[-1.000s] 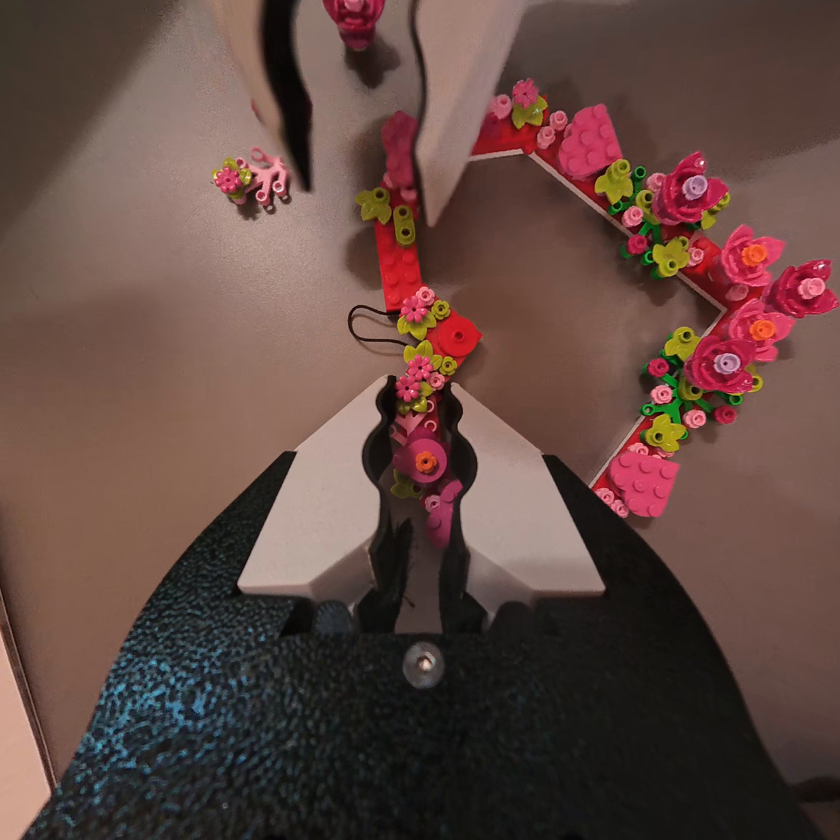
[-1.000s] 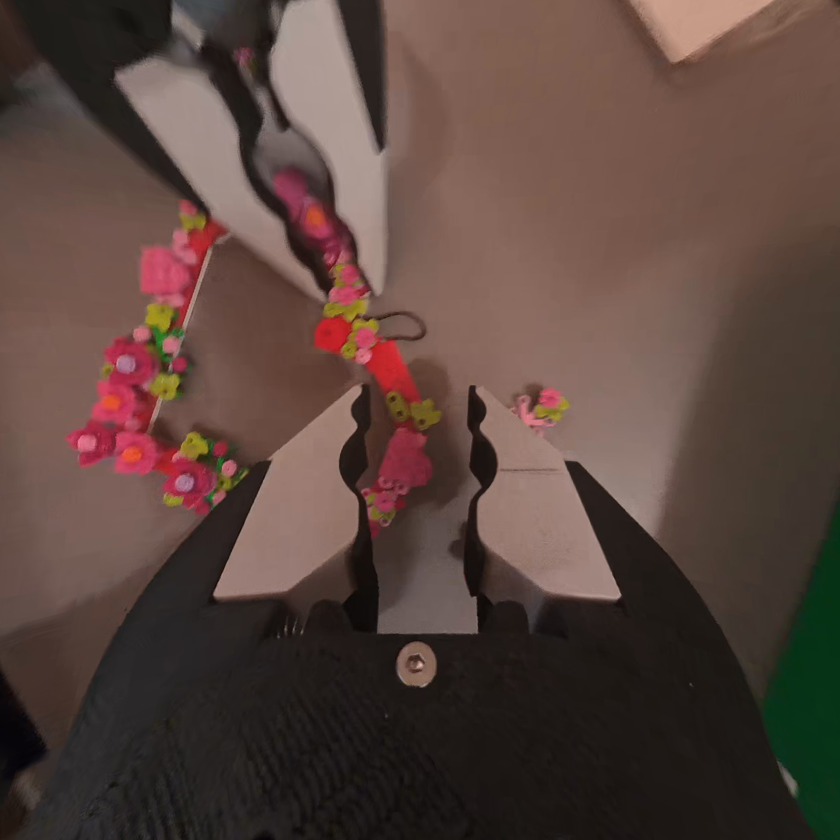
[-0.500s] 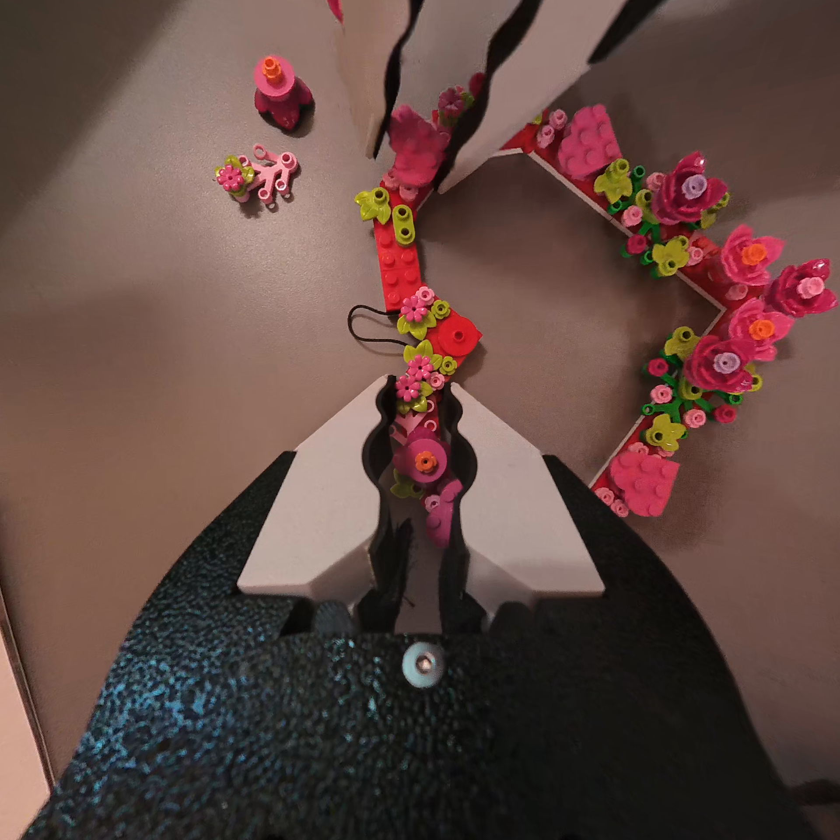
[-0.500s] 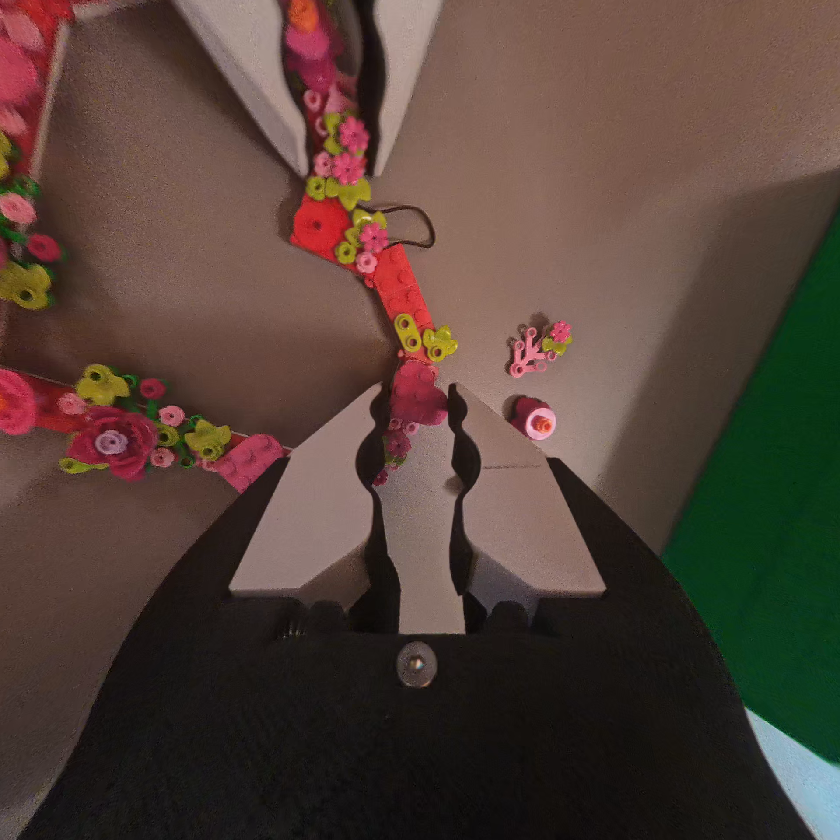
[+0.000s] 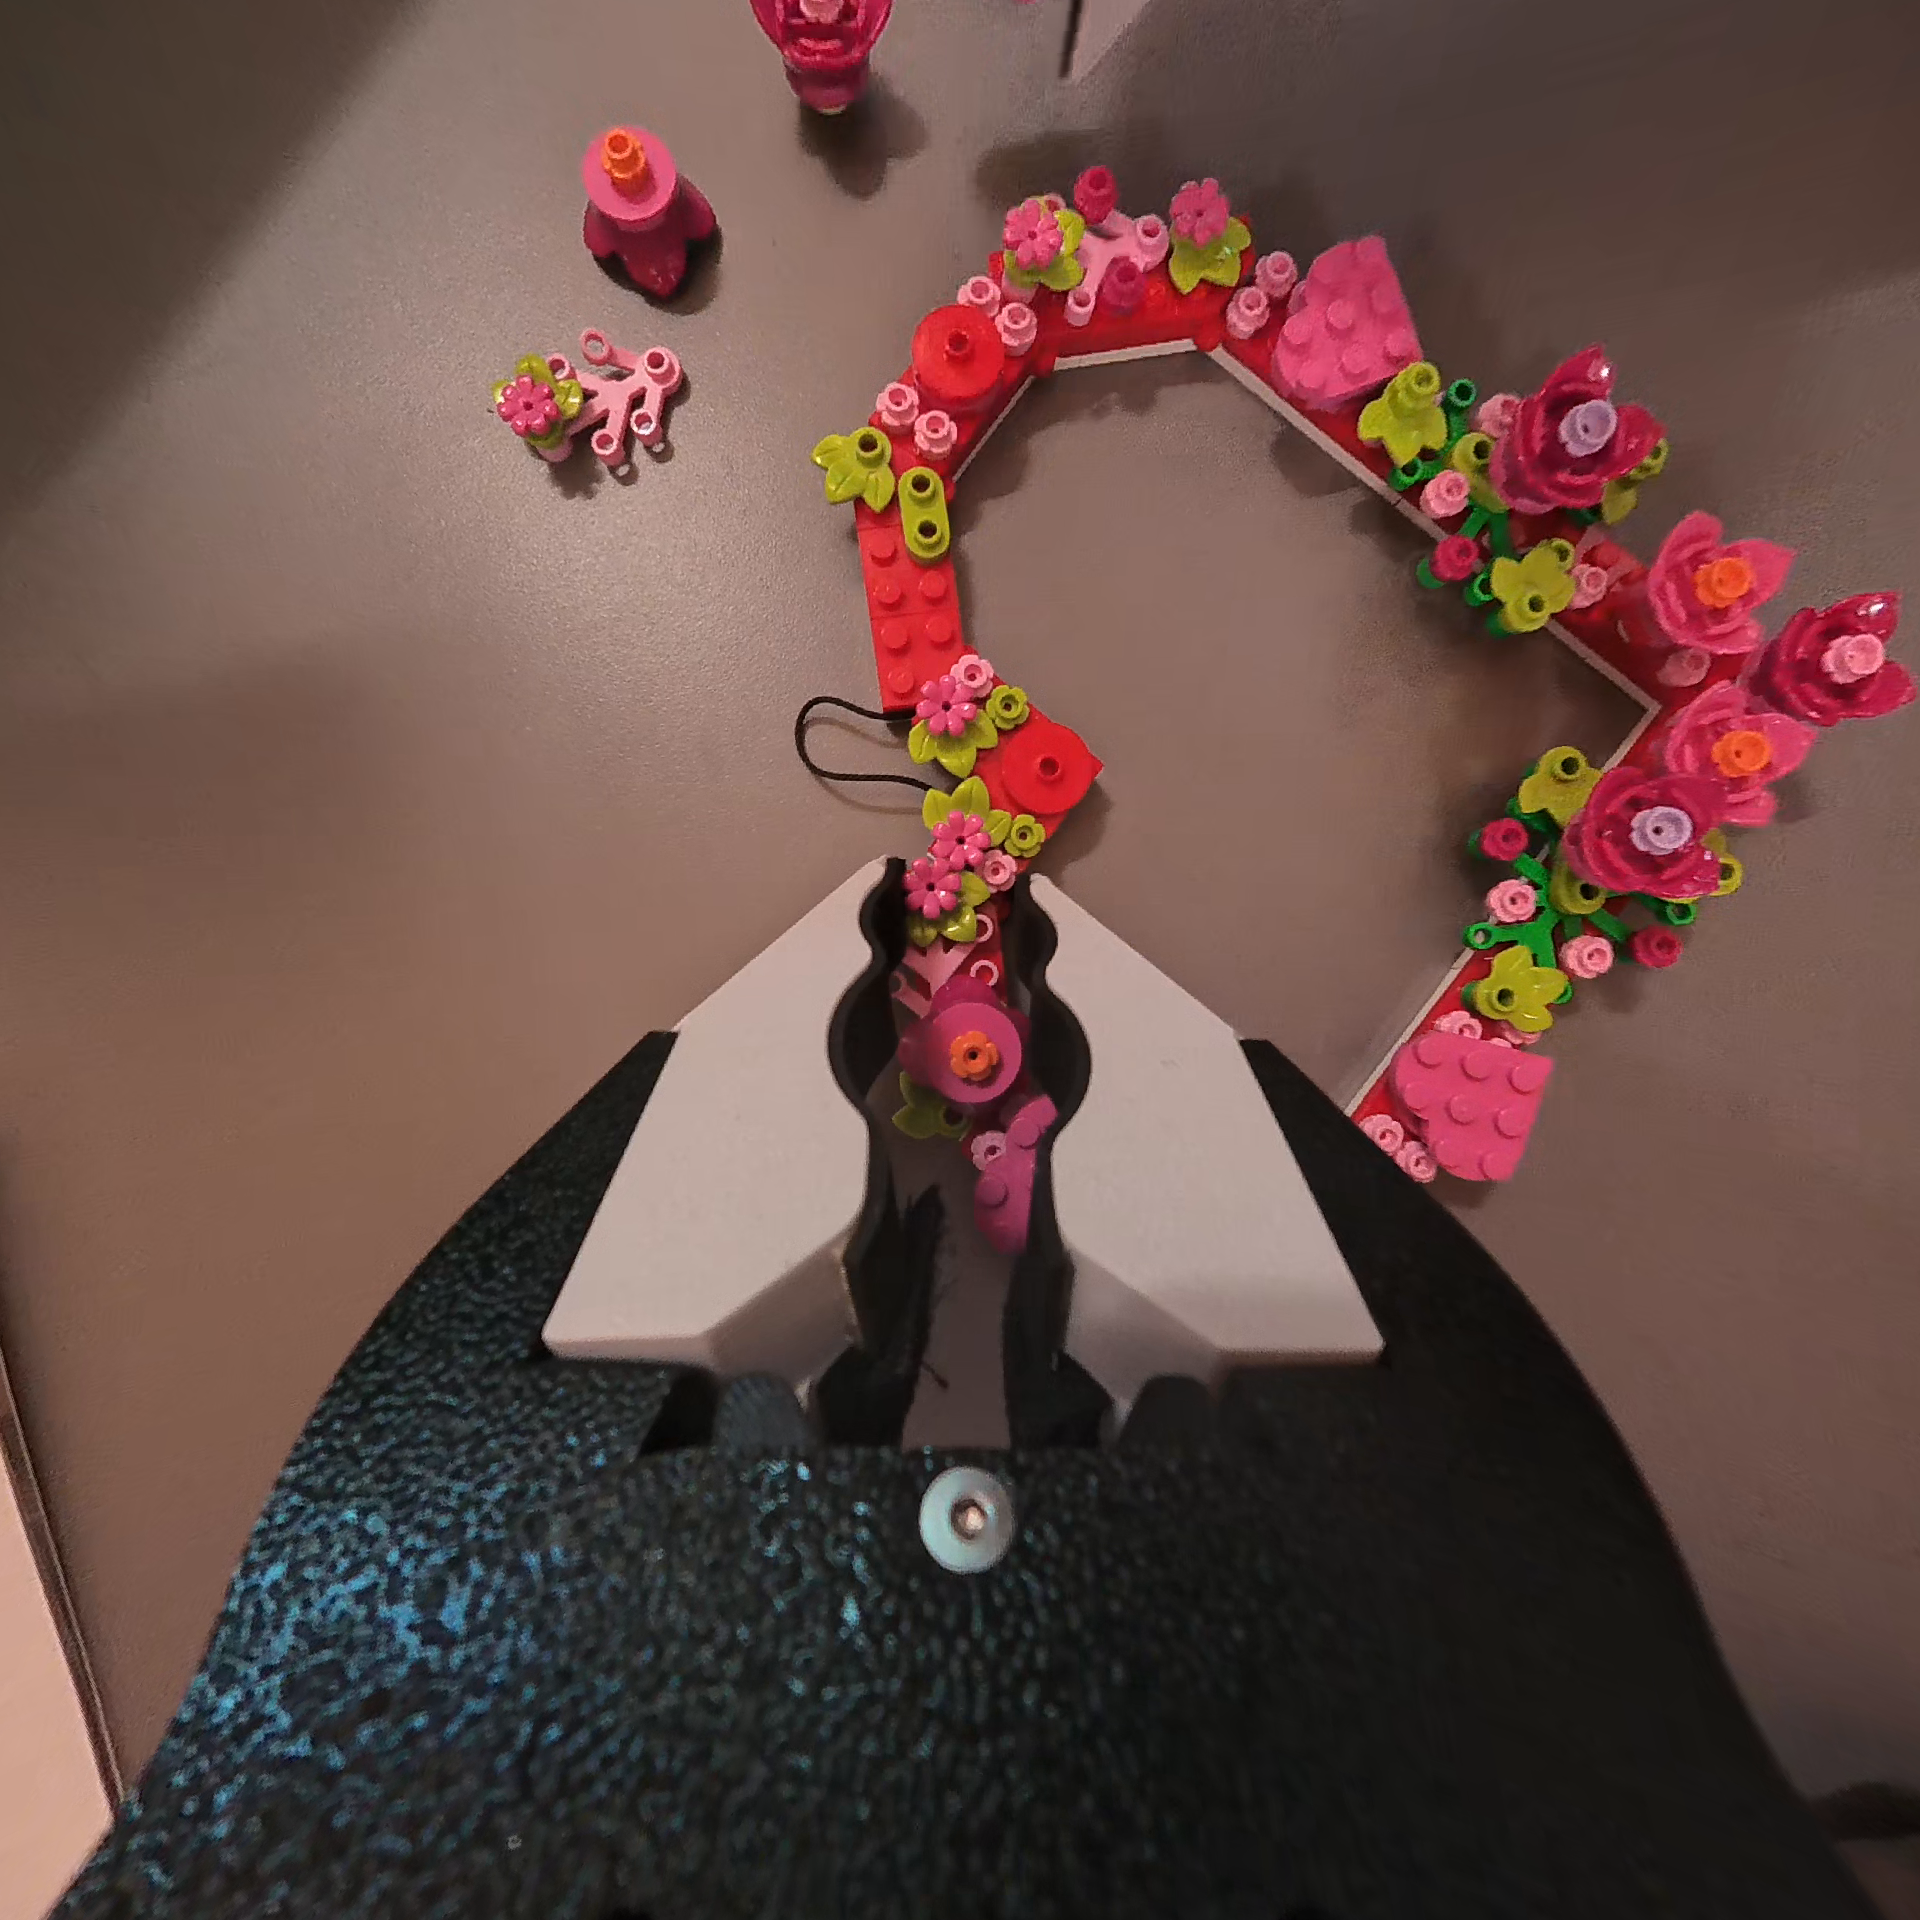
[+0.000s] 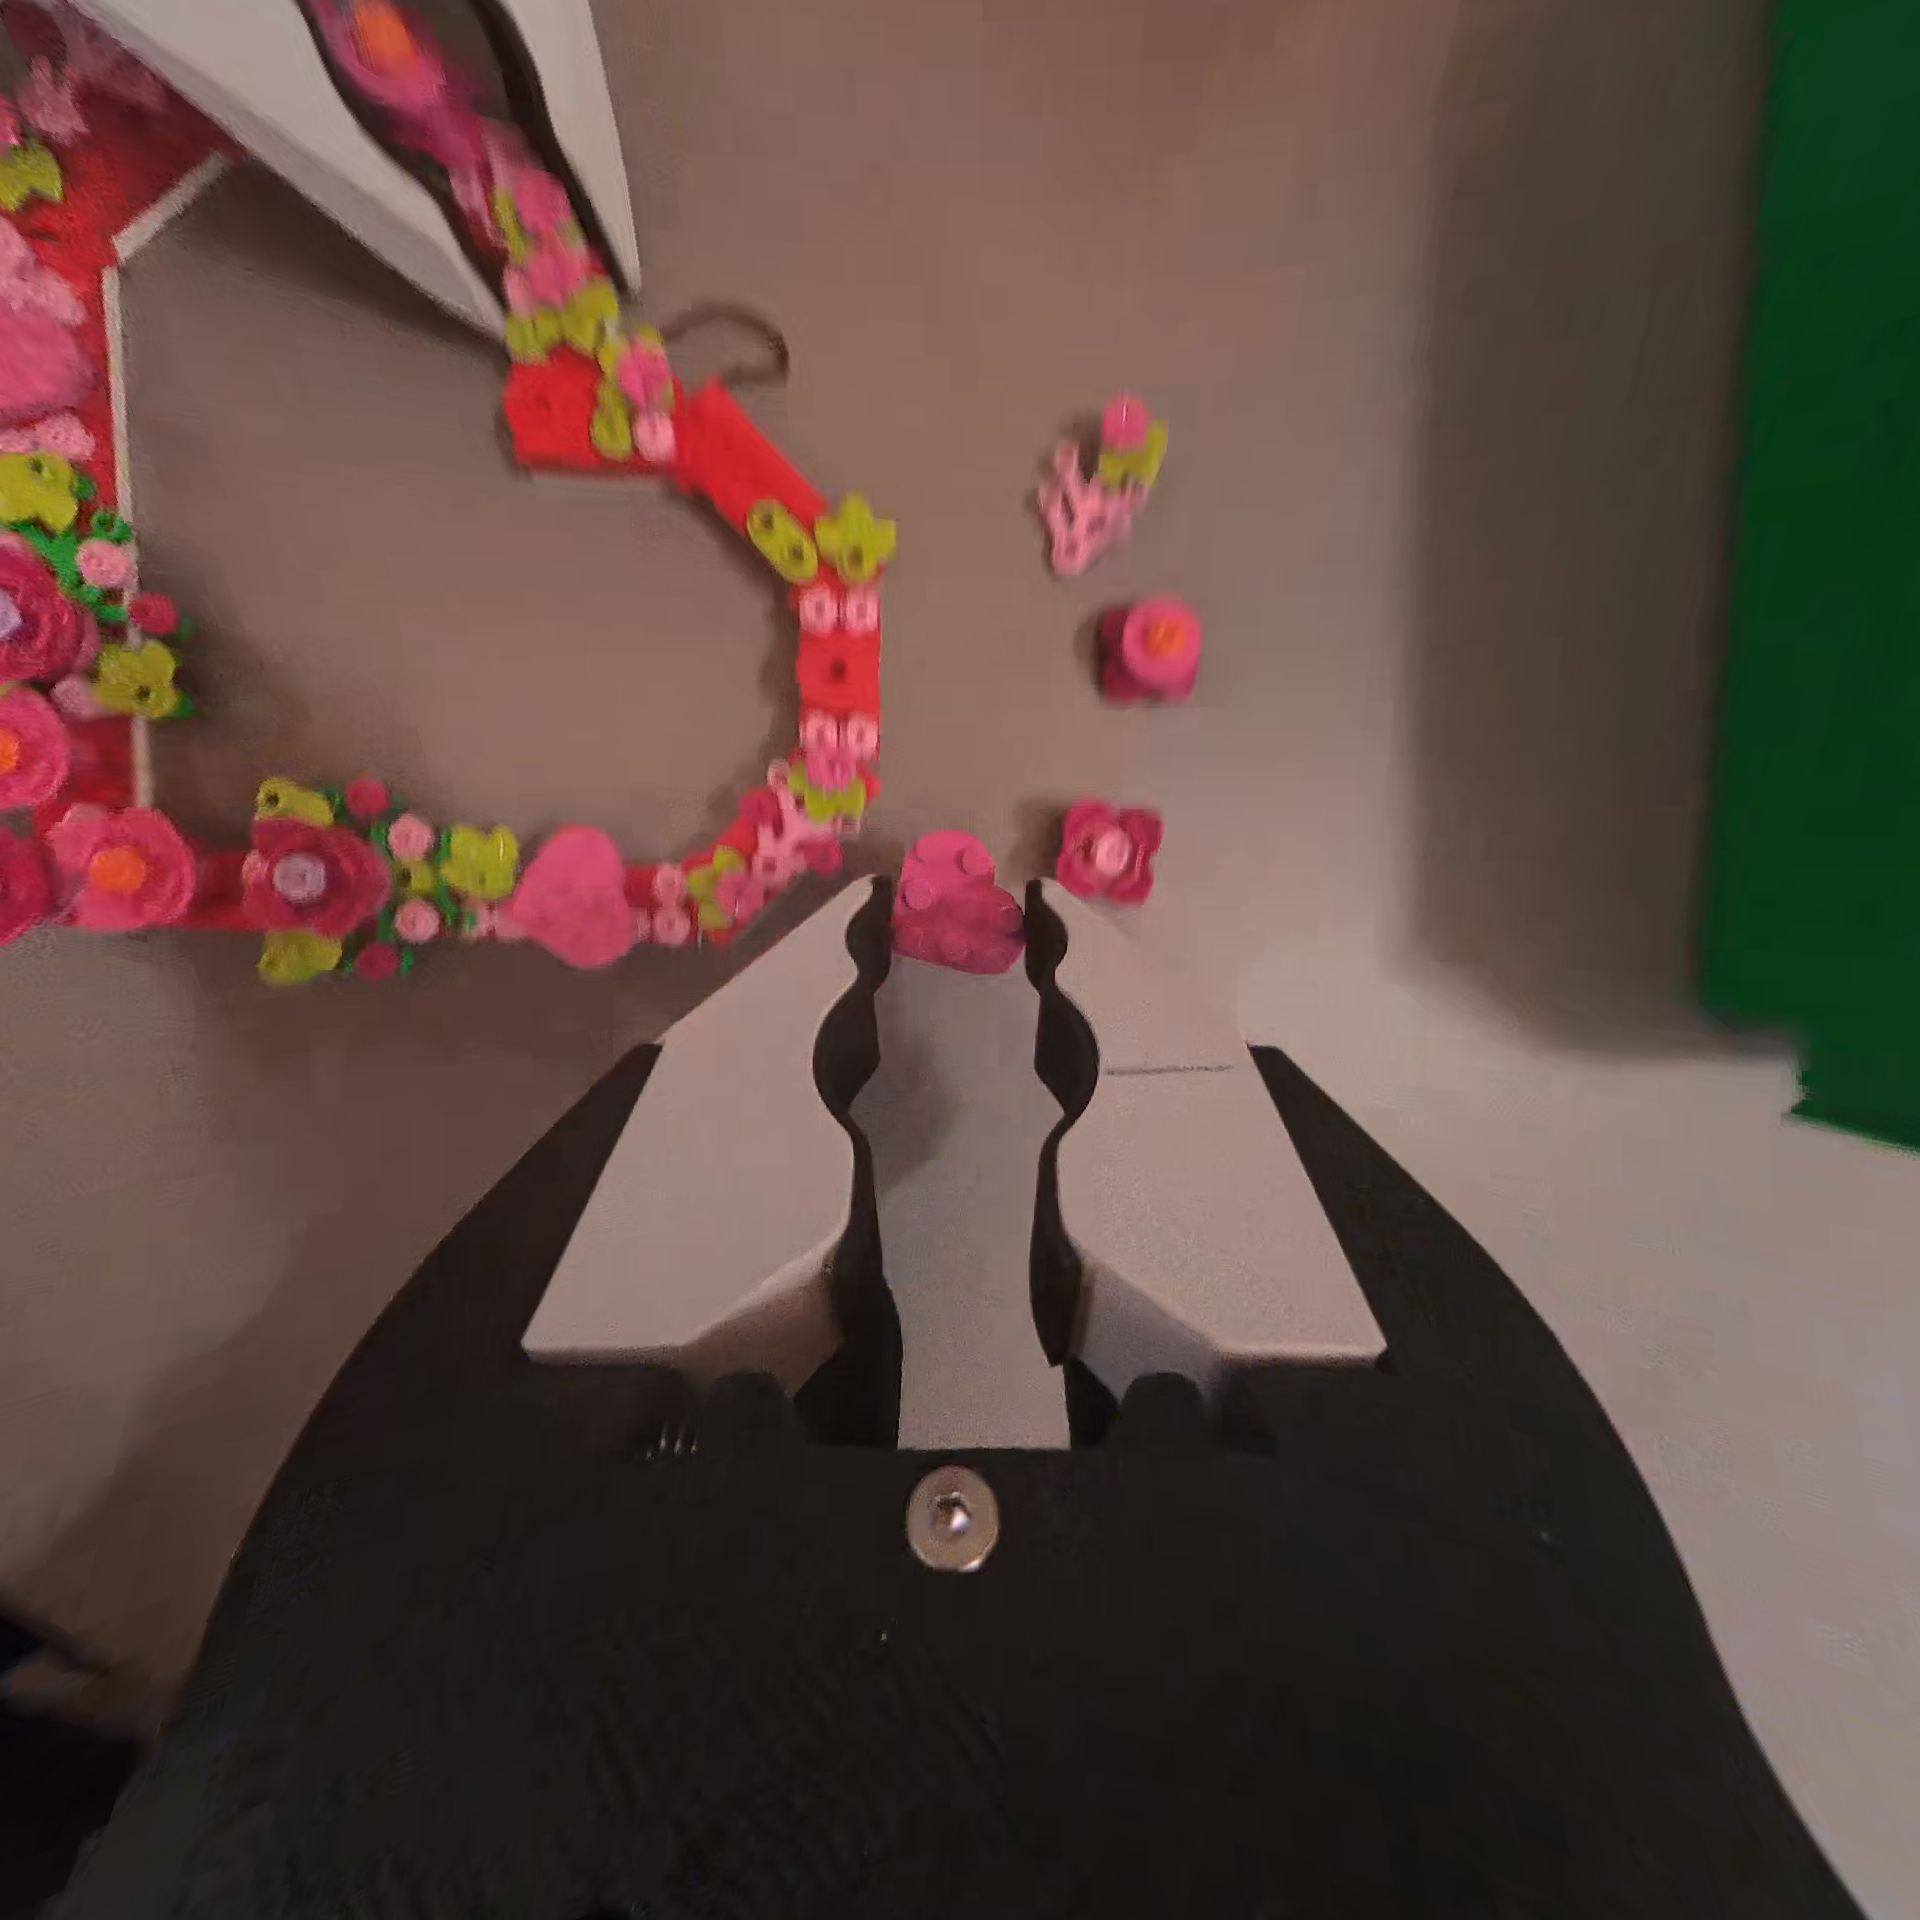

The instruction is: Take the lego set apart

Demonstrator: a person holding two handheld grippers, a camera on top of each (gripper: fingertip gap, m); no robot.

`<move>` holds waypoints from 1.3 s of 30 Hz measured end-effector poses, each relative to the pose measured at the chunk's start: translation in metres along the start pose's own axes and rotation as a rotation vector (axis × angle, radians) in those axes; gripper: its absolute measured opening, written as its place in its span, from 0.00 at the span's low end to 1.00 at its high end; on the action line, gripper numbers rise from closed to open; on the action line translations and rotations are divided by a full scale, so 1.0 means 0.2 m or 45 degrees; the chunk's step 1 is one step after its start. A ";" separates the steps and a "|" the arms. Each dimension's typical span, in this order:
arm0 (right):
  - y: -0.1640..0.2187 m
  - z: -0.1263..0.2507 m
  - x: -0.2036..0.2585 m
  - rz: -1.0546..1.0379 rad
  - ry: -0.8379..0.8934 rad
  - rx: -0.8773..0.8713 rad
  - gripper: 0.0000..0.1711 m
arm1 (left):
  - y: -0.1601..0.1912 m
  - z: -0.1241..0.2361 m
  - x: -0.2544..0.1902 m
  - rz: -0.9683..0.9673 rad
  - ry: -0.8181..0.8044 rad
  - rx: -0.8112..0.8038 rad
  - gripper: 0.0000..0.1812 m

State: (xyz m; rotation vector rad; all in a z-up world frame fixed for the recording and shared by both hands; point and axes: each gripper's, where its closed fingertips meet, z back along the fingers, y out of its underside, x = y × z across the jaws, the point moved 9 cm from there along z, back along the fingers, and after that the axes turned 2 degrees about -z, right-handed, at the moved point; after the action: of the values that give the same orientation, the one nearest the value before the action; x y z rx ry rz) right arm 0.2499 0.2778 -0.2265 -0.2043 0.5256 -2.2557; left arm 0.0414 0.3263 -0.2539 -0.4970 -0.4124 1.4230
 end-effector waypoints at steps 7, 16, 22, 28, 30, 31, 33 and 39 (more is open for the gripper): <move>0.07 -0.02 -0.02 -0.037 -0.069 0.139 0.26 | 0.00 0.00 0.00 -0.001 0.000 0.000 0.09; -0.14 -0.10 0.08 0.000 -0.155 -0.096 0.24 | 0.00 0.00 0.00 -0.004 0.000 0.001 0.09; -0.18 -0.19 0.07 0.034 -0.167 -0.023 0.09 | 0.00 0.00 0.00 -0.005 0.000 0.001 0.09; -0.17 -0.17 0.18 0.401 0.180 -0.034 0.09 | 0.00 0.00 0.00 0.002 -0.004 0.004 0.09; -0.16 -0.17 0.24 0.557 0.353 -0.037 0.09 | 0.00 0.00 0.00 0.002 -0.006 0.006 0.09; -0.16 -0.17 0.26 0.626 0.429 -0.032 0.09 | 0.00 0.00 0.00 0.002 -0.006 0.007 0.09; -0.15 -0.18 0.29 0.715 0.546 -0.048 0.09 | 0.00 0.00 0.00 0.006 -0.008 0.006 0.09; -0.11 -0.15 0.31 0.813 0.757 -0.223 0.09 | 0.00 0.00 0.00 0.011 -0.018 0.009 0.09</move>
State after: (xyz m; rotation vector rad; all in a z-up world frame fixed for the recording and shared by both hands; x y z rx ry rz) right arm 0.1845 0.2551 -0.2458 0.5024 0.9447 -1.6142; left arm 0.0420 0.3269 -0.2539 -0.4839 -0.4167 1.4361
